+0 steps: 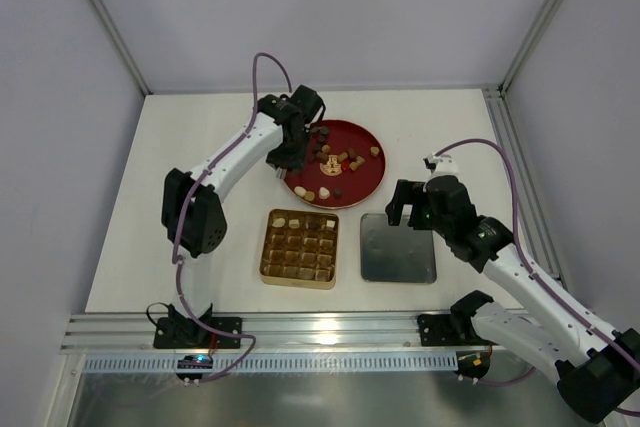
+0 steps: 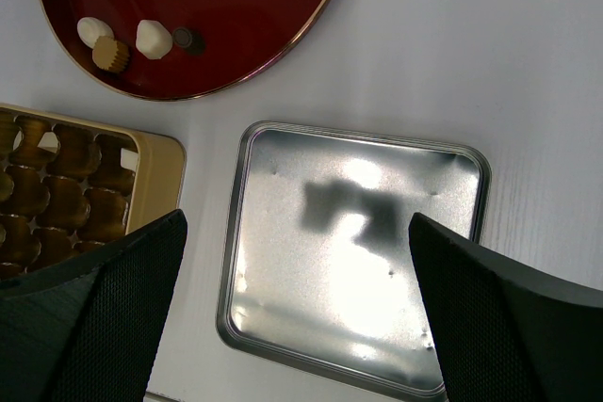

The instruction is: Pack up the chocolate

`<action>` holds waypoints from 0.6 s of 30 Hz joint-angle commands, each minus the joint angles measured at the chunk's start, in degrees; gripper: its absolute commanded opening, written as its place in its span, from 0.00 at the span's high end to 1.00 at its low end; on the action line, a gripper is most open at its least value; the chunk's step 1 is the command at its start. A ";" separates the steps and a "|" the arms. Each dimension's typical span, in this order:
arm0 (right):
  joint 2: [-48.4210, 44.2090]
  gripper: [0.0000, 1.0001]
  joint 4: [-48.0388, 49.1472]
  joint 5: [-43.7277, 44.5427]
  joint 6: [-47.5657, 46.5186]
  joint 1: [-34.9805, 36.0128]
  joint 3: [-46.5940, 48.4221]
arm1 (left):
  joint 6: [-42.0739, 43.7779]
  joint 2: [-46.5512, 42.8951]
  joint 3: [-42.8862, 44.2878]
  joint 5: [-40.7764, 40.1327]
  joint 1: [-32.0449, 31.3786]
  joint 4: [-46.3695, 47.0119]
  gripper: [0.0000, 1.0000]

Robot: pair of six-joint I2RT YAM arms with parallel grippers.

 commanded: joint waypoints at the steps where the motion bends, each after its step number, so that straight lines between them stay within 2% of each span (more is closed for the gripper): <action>1: 0.35 0.00 1.71 0.48 -0.51 -0.29 1.39 | 0.41 0.07 -0.13 0.94 0.32 1.78 0.57; 7: 0.44 0.00 1.71 0.48 -0.34 -0.38 1.39 | 0.23 0.07 -0.22 1.82 0.32 1.87 0.62; 18: 0.62 0.00 1.80 0.39 -0.34 -0.38 1.47 | -0.03 -0.54 -1.27 3.23 0.32 1.52 0.63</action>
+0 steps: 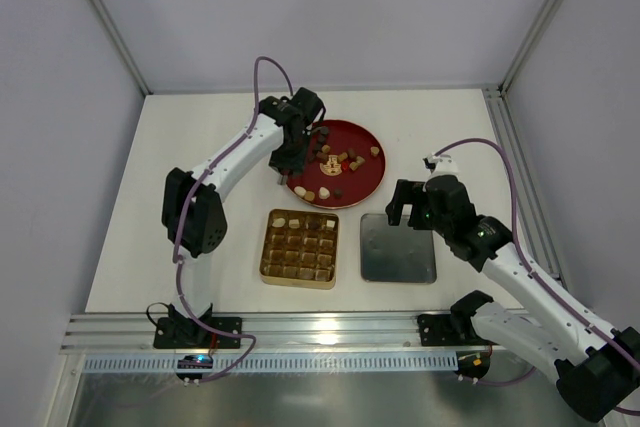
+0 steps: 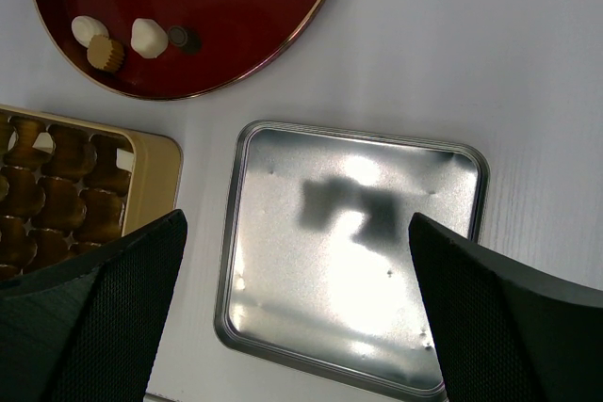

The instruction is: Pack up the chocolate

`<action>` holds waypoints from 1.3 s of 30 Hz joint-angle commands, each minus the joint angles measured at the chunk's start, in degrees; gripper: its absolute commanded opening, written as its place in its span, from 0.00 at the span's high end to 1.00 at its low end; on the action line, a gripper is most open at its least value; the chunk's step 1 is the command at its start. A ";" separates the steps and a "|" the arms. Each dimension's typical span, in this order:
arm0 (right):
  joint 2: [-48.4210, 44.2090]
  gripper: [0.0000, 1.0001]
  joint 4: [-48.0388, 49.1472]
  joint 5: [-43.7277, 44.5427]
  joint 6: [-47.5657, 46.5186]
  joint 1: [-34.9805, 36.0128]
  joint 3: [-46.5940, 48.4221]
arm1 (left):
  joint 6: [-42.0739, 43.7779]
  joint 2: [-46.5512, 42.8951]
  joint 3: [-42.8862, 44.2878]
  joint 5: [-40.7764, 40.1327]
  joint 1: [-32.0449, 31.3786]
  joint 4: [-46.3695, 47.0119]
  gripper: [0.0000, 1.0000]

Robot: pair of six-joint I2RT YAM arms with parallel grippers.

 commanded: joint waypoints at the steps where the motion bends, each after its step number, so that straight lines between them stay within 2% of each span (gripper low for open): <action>1: 0.14 0.00 1.80 0.42 -0.42 -0.16 1.47 | -0.01 -0.65 0.08 0.72 0.32 0.58 0.62; 10: 0.23 0.00 1.97 0.42 -0.42 -0.16 1.65 | -0.63 -1.44 0.70 -0.43 0.32 -0.83 0.60; 39: 0.58 0.00 2.32 0.07 0.01 -0.16 1.47 | -0.71 -2.77 0.08 -0.96 0.75 -2.06 0.62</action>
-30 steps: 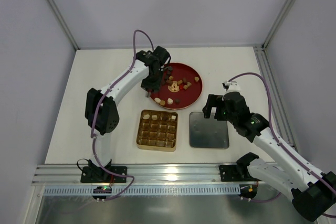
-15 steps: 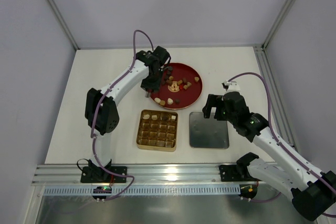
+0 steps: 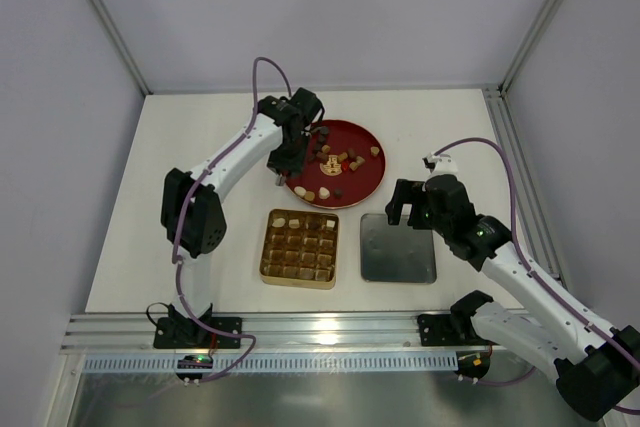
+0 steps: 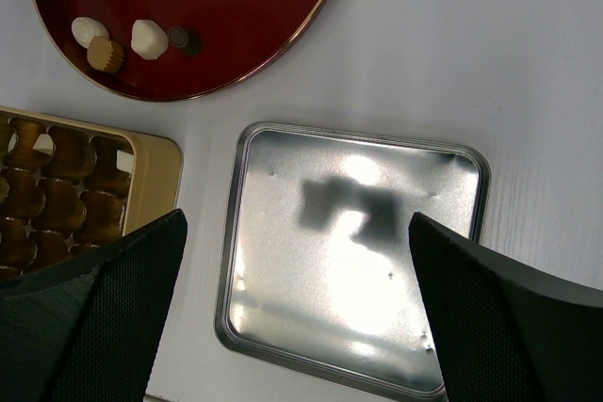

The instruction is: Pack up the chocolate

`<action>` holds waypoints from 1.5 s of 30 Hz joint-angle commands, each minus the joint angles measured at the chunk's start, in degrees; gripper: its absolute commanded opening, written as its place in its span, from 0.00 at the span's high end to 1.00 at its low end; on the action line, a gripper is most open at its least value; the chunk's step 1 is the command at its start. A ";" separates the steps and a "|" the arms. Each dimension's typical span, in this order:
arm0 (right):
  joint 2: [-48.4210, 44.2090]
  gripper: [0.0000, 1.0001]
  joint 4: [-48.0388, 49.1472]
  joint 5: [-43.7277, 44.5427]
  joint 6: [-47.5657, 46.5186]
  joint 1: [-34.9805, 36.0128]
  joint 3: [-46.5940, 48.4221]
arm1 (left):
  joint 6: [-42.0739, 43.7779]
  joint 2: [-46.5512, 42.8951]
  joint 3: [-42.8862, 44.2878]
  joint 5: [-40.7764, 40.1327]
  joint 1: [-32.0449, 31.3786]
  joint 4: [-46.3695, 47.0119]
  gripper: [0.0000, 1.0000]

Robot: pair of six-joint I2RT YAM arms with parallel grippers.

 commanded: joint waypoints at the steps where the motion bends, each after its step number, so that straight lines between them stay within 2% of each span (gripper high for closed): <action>1: 0.12 0.00 1.86 0.07 -0.07 -0.25 1.39 | -0.41 -2.41 0.24 -0.48 0.62 -0.64 0.62; 10: 0.21 0.00 1.95 0.06 0.02 -0.16 1.21 | -0.14 -1.71 0.85 0.41 0.62 -0.55 0.65; 19: -0.06 0.00 1.95 0.33 -0.16 -0.16 1.21 | 0.47 -0.48 4.19 0.32 0.62 -1.87 0.74; 30: 0.29 0.00 2.13 0.07 -0.07 -0.16 1.21 | 0.91 -1.97 9.38 -0.47 0.62 -3.98 0.74; 45: 1.43 0.00 3.09 -0.20 -0.07 -0.16 1.39 | -1.28 -10.49 3.76 3.39 0.36 -3.19 0.75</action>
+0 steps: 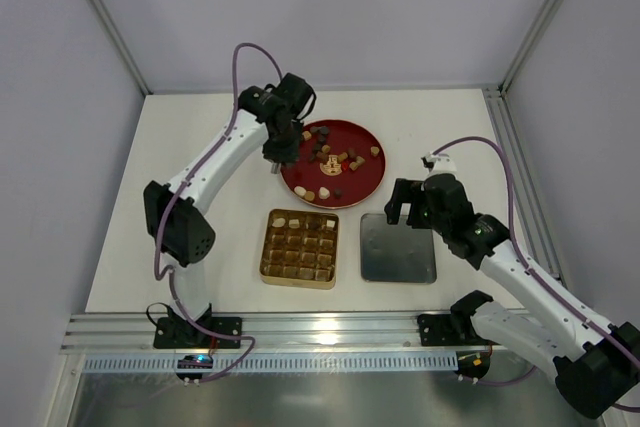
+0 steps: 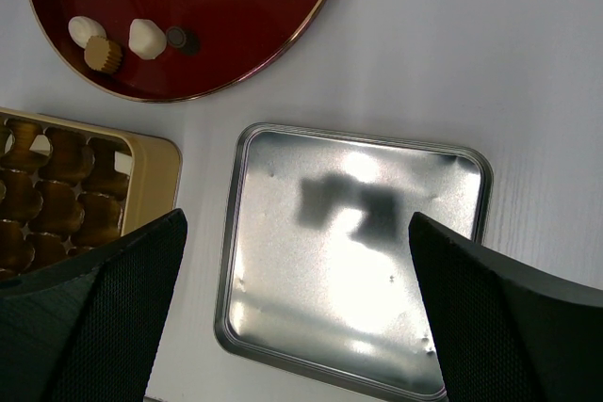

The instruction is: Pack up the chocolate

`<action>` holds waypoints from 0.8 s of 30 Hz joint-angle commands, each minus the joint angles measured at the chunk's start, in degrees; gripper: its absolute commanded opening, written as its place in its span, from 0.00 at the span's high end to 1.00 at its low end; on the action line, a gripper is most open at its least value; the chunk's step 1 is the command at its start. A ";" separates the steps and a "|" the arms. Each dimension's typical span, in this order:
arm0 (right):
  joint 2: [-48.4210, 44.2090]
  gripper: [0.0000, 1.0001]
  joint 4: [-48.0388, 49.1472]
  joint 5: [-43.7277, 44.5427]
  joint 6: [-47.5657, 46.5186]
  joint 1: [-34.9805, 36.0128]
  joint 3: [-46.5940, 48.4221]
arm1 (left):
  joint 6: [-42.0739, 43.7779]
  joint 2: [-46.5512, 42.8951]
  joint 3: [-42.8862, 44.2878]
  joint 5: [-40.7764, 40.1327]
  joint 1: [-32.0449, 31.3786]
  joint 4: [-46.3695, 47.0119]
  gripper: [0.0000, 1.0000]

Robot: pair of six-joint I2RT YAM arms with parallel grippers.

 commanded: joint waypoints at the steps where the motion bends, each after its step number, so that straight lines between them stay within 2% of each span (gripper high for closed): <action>1: 0.65 0.00 2.63 -0.24 -0.09 -0.16 1.39 | -1.22 -5.95 -1.27 1.67 0.10 -0.19 0.74; 8: 1.70 0.00 3.51 -0.59 -0.09 -0.16 1.74 | -2.28 -12.98 -6.62 2.99 -1.04 -1.34 0.74; 24: 4.60 0.00 5.09 -0.15 0.17 -0.16 2.53 | -5.17 -37.06 -24.65 8.69 -3.76 -4.94 0.73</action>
